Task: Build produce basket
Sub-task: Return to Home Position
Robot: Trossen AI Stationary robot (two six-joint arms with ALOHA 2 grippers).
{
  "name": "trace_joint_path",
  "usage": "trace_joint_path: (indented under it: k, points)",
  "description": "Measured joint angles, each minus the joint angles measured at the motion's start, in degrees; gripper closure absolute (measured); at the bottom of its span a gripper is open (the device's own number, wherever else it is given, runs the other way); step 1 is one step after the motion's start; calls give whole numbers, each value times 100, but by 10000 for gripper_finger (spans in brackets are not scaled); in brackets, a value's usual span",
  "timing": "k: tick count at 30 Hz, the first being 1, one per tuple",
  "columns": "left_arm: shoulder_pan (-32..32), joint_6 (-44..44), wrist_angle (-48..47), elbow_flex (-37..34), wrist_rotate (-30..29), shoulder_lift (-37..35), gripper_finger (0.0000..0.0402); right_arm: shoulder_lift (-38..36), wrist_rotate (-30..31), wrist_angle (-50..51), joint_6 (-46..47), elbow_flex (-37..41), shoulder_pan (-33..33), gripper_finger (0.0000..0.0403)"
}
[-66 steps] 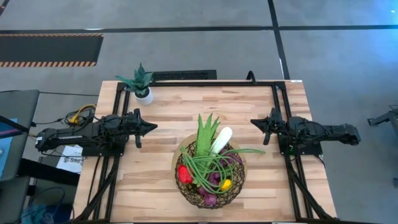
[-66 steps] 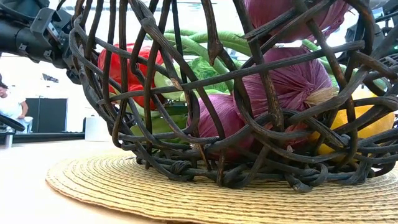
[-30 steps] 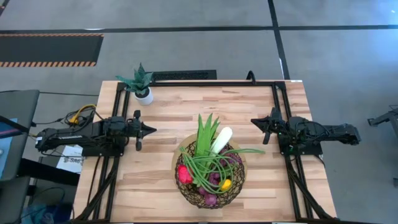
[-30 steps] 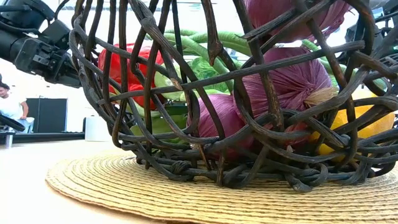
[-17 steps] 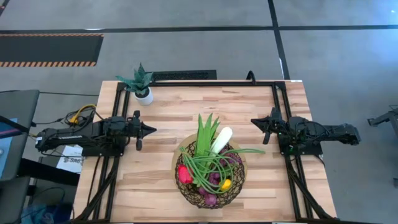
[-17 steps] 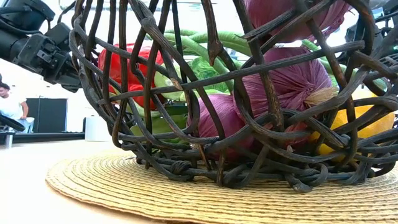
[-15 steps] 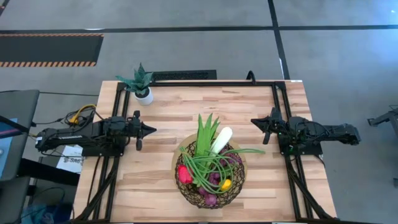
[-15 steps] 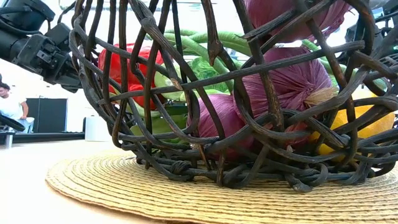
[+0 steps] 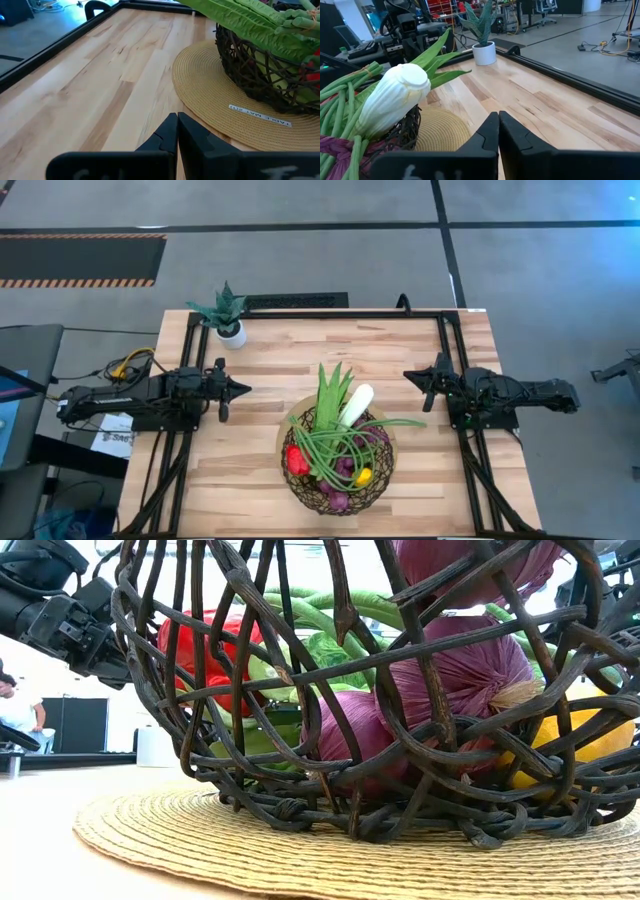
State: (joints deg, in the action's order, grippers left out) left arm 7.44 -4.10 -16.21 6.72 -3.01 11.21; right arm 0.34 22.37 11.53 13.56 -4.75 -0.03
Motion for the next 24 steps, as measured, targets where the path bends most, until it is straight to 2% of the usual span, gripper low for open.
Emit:
trace_joint_path:
  k: [24]
  points:
    - [0, -1, 2, 0, 2, 1, 402, 2, 0, 0, 0, 0, 0, 378]
